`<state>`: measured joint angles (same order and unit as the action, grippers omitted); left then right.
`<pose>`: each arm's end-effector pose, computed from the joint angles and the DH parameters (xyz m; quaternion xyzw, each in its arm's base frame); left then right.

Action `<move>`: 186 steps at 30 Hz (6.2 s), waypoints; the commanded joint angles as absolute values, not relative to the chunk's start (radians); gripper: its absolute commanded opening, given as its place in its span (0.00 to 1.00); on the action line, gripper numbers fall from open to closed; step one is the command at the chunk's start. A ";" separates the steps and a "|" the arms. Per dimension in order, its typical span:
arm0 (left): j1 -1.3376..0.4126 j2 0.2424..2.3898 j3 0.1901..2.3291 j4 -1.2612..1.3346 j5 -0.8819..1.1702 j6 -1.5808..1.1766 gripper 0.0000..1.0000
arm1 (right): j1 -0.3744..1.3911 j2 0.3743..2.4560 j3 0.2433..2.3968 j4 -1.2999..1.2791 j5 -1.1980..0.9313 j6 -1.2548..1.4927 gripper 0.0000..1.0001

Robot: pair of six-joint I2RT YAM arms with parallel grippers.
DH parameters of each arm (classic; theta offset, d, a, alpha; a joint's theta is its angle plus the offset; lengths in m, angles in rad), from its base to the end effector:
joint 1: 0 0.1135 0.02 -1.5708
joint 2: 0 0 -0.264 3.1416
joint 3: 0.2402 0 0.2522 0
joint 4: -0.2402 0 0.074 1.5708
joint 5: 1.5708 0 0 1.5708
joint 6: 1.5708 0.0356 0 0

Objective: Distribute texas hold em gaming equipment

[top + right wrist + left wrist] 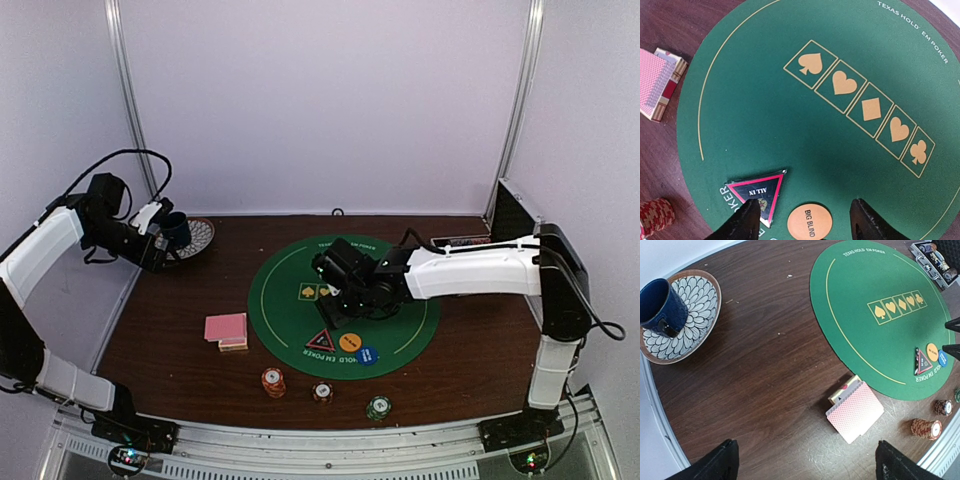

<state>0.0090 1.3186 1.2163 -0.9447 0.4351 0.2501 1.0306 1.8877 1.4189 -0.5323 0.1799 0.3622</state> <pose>0.2572 -0.0127 0.3118 0.1689 0.9296 -0.1741 0.2776 0.2146 0.3455 0.2154 -0.2897 0.9112 0.1134 0.2700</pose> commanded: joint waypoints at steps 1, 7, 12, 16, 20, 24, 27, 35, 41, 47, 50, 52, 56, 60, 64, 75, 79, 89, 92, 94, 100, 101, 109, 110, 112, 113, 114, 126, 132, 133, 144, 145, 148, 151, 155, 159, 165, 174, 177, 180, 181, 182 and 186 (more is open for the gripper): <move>0.003 1.292 1.206 -0.939 0.476 0.272 0.97 | 1.067 1.908 1.385 -0.541 0.170 0.404 0.63; 0.004 1.293 1.218 -0.956 0.491 0.267 0.98 | 1.117 1.944 1.370 -0.532 0.143 0.409 0.62; 0.004 1.287 1.222 -0.970 0.494 0.276 0.97 | 1.142 1.975 1.362 -0.523 0.130 0.411 0.62; 0.003 1.283 1.223 -0.973 0.498 0.277 0.98 | 1.144 1.994 1.355 -0.515 0.126 0.413 0.62; 0.003 1.287 1.230 -0.976 0.488 0.270 0.98 | 1.143 2.015 1.361 -0.516 0.130 0.407 0.56; 0.003 1.287 1.232 -0.976 0.488 0.269 0.98 | 1.144 2.044 1.378 -0.520 0.129 0.399 0.53; 0.003 1.285 1.233 -0.977 0.491 0.267 0.98 | 1.144 2.063 1.386 -0.519 0.125 0.396 0.50; 0.004 1.282 1.236 -0.977 0.501 0.268 0.98 | 1.143 2.098 1.419 -0.510 0.123 0.388 0.35; 0.003 1.280 1.235 -0.977 0.499 0.265 0.98 | 1.143 2.152 1.490 -0.515 0.135 0.361 0.31; 0.003 1.282 1.239 -0.976 0.505 0.265 0.97 | 1.130 2.233 1.614 -0.552 0.142 0.304 0.28; 0.003 1.278 1.244 -0.982 0.505 0.276 0.98 | 1.105 2.270 1.684 -0.571 0.134 0.286 0.26; 0.003 1.278 1.248 -0.986 0.506 0.282 0.97 | 1.089 2.290 1.723 -0.573 0.116 0.271 0.26; 0.004 1.271 1.247 -0.993 0.512 0.288 0.98 | 1.059 2.345 1.814 -0.594 0.089 0.243 0.26; 0.004 1.266 1.241 -0.995 0.511 0.292 0.98 | 1.044 2.396 1.900 -0.621 0.059 0.207 0.26; 0.003 1.256 1.232 -0.994 0.514 0.292 0.98 | 1.037 2.452 2.000 -0.664 0.046 0.173 0.26; 0.003 1.244 1.224 -0.996 0.517 0.299 0.98 | 1.021 2.522 2.165 -0.717 0.027 0.146 0.34; 0.003 1.249 1.239 -1.023 0.527 0.306 0.98 | 1.014 2.442 2.112 -0.706 0.021 0.146 0.41; 0.003 1.244 1.248 -1.051 0.533 0.336 0.98 | 1.012 2.076 1.659 -0.583 0.091 0.272 0.85; 0.003 1.241 1.246 -1.052 0.534 0.341 0.98 | 1.014 1.985 1.519 -0.590 0.122 0.336 0.86; 0.003 1.239 1.242 -1.051 0.537 0.345 0.98 | 1.014 1.936 1.425 -0.610 0.138 0.374 0.84; 0.003 1.241 1.238 -1.051 0.546 0.343 0.98 | 1.017 1.840 1.232 -0.579 0.128 0.451 0.82; 0.003 1.241 1.239 -1.051 0.548 0.340 0.97 | 1.018 1.835 1.217 -0.572 0.125 0.458 0.82; 0.003 1.247 1.254 -1.051 0.562 0.327 0.98 | 1.023 1.871 1.219 -0.534 0.107 0.472 0.83; 0.003 1.247 1.256 -1.052 0.564 0.325 0.98 | 1.023 1.878 1.223 -0.530 0.106 0.472 0.83; 0.003 1.248 1.257 -1.051 0.568 0.323 0.98 | 1.023 1.893 1.231 -0.521 0.105 0.473 0.82; 0.004 1.248 1.258 -1.052 0.568 0.320 0.97 | 1.023 1.901 1.236 -0.518 0.102 0.473 0.82; 0.004 1.248 1.257 -1.051 0.570 0.317 0.98 | 1.023 1.909 1.242 -0.517 0.099 0.472 0.81; 0.003 1.253 1.268 -1.051 0.578 0.310 0.98 | 1.018 1.971 1.272 -0.521 0.085 0.460 0.57; 0.003 1.251 1.270 -1.051 0.578 0.311 0.98 | 0.983 2.002 1.287 -0.517 0.080 0.428 0.52; 0.003 1.253 1.270 -1.051 0.579 0.311 0.98 | 0.973 2.012 1.297 -0.520 0.082 0.421 0.51; 0.003 1.268 1.286 -1.072 0.590 0.320 0.98 | 0.816 2.144 1.522 -0.524 0.094 0.319 0.40; 0.003 1.268 1.285 -1.072 0.590 0.320 0.98 | 0.806 2.167 1.559 -0.528 0.089 0.311 0.40; 0.003 1.273 1.285 -1.073 0.589 0.320 0.98 | 0.782 2.243 1.681 -0.559 0.092 0.283 0.39; 0.004 1.278 1.284 -1.074 0.584 0.325 0.98 | 0.759 2.333 1.805 -0.595 0.083 0.268 0.39; 0.004 1.286 1.280 -1.073 0.582 0.332 0.98 | 0.731 2.422 1.965 -0.640 0.074 0.260 0.39; 0.003 1.289 1.278 -1.072 0.583 0.335 0.98 | 0.723 2.436 2.005 -0.649 0.089 0.255 0.40; 0.003 1.288 1.276 -1.073 0.592 0.333 0.98 | 0.706 2.427 2.006 -0.654 0.128 0.257 0.41; 0.003 1.272 1.272 -1.072 0.593 0.336 0.98 | 0.664 2.506 2.125 -0.695 0.126 0.241 0.44; 0.003 1.277 1.272 -1.072 0.595 0.337 0.98 | 0.648 2.549 2.190 -0.712 0.126 0.238 0.45; 0.004 1.283 1.274 -1.073 0.591 0.340 0.98 | 0.634 2.590 2.264 -0.733 0.132 0.239 0.46; 0.003 1.284 1.276 -1.073 0.590 0.341 0.98 | 0.630 2.601 2.288 -0.744 0.138 0.238 0.47; 0.003 1.284 1.276 -1.072 0.588 0.343 0.98 | 0.628 2.611 2.320 -0.755 0.147 0.238 0.48; 0.003 1.281 1.276 -1.075 0.586 0.349 0.98 | 0.631 2.569 2.298 -0.735 0.127 0.235 0.53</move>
